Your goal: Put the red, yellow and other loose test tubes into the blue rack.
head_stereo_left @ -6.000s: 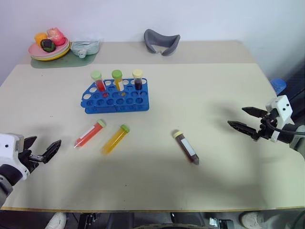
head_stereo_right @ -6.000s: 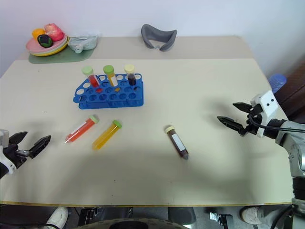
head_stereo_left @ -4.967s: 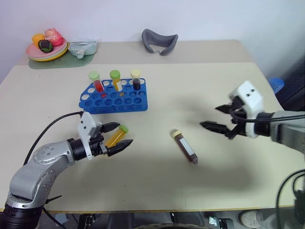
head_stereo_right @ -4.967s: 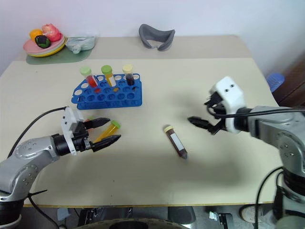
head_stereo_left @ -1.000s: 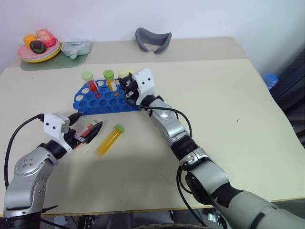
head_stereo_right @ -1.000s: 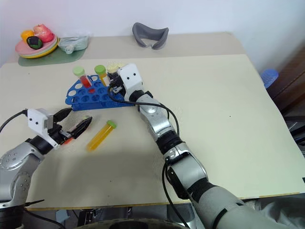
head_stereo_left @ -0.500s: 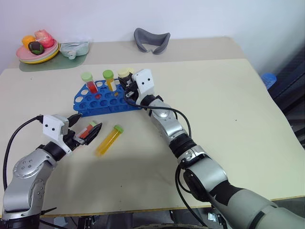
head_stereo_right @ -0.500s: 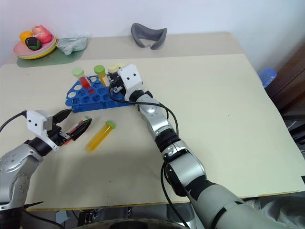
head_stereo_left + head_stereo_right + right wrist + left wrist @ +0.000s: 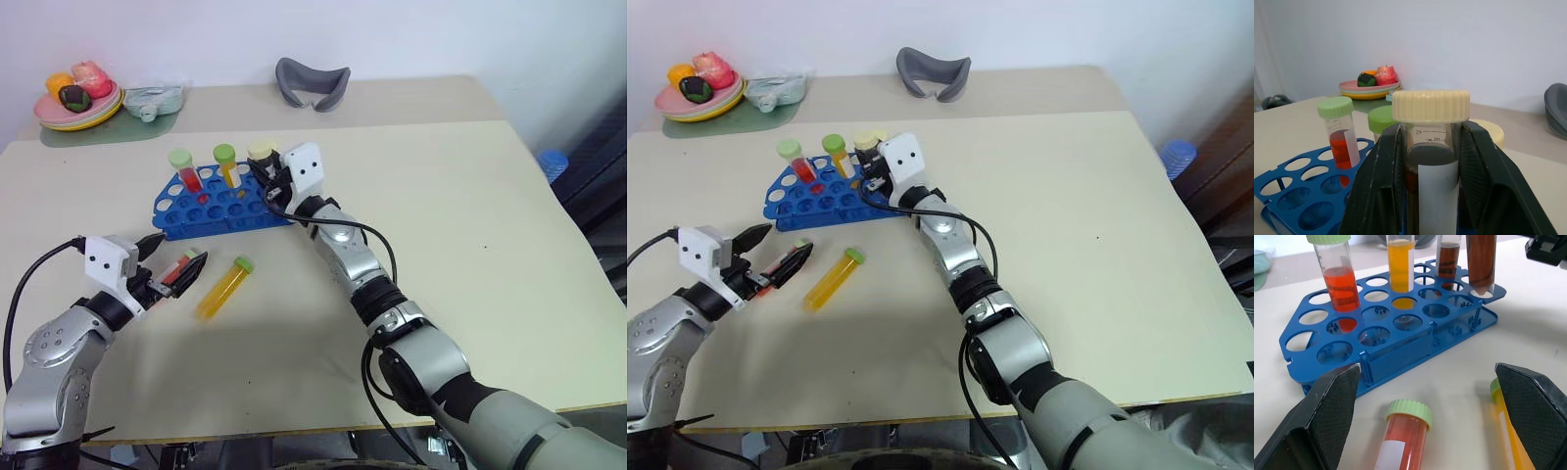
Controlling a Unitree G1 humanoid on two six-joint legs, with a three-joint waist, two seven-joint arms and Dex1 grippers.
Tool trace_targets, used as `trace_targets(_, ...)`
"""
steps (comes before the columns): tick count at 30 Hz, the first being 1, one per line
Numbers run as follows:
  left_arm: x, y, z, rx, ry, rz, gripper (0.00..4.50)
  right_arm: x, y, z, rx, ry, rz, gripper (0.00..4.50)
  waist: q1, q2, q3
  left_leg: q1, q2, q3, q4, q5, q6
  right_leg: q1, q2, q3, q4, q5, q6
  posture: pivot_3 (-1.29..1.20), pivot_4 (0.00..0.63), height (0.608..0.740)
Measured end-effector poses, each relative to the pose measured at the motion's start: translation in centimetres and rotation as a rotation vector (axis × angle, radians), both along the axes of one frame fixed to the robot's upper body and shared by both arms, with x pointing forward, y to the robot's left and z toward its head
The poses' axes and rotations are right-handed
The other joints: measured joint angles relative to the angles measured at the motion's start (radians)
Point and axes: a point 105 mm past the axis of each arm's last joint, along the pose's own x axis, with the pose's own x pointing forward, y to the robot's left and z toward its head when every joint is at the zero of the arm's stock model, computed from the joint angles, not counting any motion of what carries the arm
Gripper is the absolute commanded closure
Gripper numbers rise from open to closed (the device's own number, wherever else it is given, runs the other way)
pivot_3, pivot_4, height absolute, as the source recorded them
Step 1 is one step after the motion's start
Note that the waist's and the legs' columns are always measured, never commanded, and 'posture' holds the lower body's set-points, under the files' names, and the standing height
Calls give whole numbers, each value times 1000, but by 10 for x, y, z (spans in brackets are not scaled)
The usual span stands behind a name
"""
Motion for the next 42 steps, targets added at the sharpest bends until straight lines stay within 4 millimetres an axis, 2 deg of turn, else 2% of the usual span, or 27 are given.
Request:
trace_targets(8, 0, 0, 0, 0, -2, -2, 0, 4, -1, -1, 28, 25, -5, 3292, 0, 0, 0, 7, 0, 0, -1, 0, 0, 7, 0, 0, -1, 0, 0, 0, 150, 740)
trace_targets(27, -1, -1, 0, -2, -6, -3, 0, 2, -1, -2, 28, 17, 18, 3292, 0, 0, 0, 7, 0, 0, -1, 0, 0, 7, 0, 0, -1, 0, 0, 0, 150, 740)
trace_targets(34, -1, -1, 0, -2, -7, -10, 0, 9, -9, -16, 26, 37, -72, 3292, 0, 0, 0, 7, 0, 0, -1, 0, 0, 7, 0, 0, -1, 0, 0, 0, 150, 740)
trace_targets(42, -1, -1, 0, -2, -7, -10, 0, 5, -5, -15, 14, 14, -21, 3292, -1, 0, 0, 7, 0, 0, -1, 0, 0, 7, 0, 0, -1, 0, 0, 0, 150, 740)
